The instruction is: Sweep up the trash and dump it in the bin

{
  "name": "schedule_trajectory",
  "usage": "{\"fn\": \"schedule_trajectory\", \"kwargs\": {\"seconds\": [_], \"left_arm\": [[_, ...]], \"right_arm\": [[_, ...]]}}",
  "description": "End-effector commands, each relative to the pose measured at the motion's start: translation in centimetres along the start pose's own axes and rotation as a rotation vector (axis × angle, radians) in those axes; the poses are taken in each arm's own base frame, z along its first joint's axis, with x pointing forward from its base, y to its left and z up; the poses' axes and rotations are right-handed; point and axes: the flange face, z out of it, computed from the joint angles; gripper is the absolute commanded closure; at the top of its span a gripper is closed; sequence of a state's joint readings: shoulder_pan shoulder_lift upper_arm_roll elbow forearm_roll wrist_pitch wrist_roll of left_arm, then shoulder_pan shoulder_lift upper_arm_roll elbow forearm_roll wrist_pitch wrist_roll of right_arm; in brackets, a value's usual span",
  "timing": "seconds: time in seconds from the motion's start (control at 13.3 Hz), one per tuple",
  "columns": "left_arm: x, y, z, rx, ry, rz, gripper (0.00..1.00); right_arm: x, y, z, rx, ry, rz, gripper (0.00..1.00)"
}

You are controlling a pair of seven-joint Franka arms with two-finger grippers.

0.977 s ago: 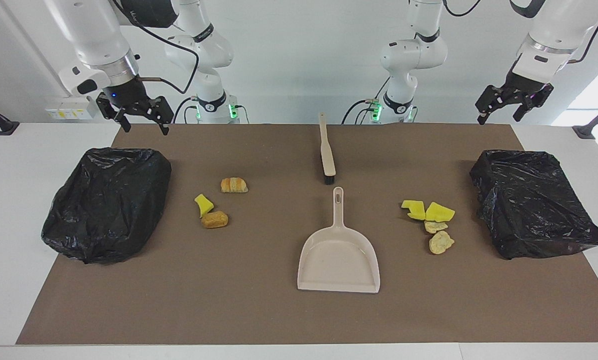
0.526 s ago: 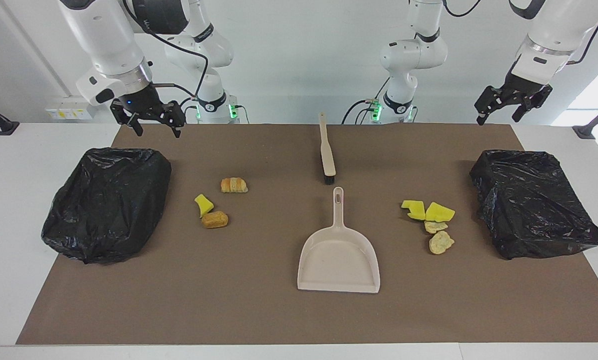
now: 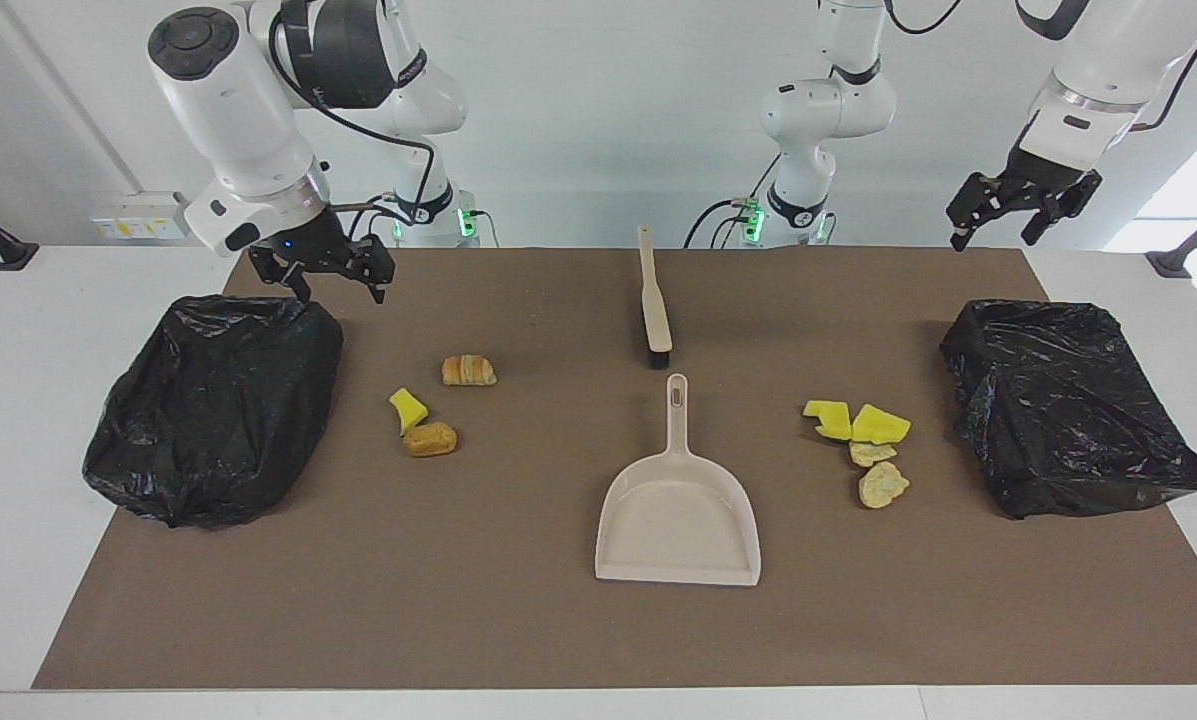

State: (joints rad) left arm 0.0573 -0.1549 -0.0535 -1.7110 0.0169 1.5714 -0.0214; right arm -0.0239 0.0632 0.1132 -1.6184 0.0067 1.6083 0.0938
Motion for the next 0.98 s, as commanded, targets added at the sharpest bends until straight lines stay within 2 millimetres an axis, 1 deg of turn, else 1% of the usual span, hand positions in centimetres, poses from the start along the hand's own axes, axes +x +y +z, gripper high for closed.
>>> {"fn": "schedule_trajectory", "kwargs": {"seconds": [0.0, 0.15, 0.23, 0.3, 0.38, 0.45, 0.53, 0.6, 0.75, 0.83, 0.9], "left_arm": [[-0.3, 0.4, 0.6, -0.010, -0.017, 0.001, 0.00], [-0.4, 0.6, 0.7, -0.011, -0.020, 0.004, 0.00], [-0.4, 1.1, 1.5, -0.010, -0.035, 0.010, 0.00], [-0.4, 2.2, 2.3, -0.009, -0.042, 0.028, 0.00], [-0.1, 3.4, 3.5, -0.010, -0.024, 0.053, 0.00], [0.3, 3.8, 4.6, -0.012, 0.007, 0.061, 0.00], [0.2, 4.9, 5.7, -0.012, 0.001, 0.081, 0.00], [-0.5, 7.4, 6.9, -0.009, -0.028, 0.118, 0.00], [-2.4, 11.2, 10.0, 0.002, -0.075, 0.114, 0.00], [-3.4, 12.8, 10.8, 0.006, -0.086, 0.146, 0.00], [-4.7, 14.4, 11.5, 0.003, -0.092, 0.180, 0.00]], "right_arm": [[1.9, -1.4, 0.6, 0.004, 0.024, -0.044, 0.00], [2.8, -1.9, 1.5, 0.012, 0.043, -0.047, 0.00], [3.2, -2.3, 1.7, 0.022, 0.056, -0.044, 0.00], [3.5, -3.4, 2.0, 0.024, 0.066, -0.055, 0.00], [3.6, -4.9, 2.4, 0.029, 0.073, -0.061, 0.00], [4.0, -5.4, 2.7, 0.037, 0.089, -0.033, 0.00], [4.2, -6.2, 3.2, 0.041, 0.094, -0.016, 0.00], [4.6, -7.1, 3.7, 0.050, 0.105, -0.020, 0.00], [4.8, -9.4, 4.1, 0.060, 0.134, -0.032, 0.00], [5.1, -10.0, 4.9, 0.062, 0.133, -0.038, 0.00], [5.0, -10.9, 5.2, 0.064, 0.137, -0.039, 0.00]]}}
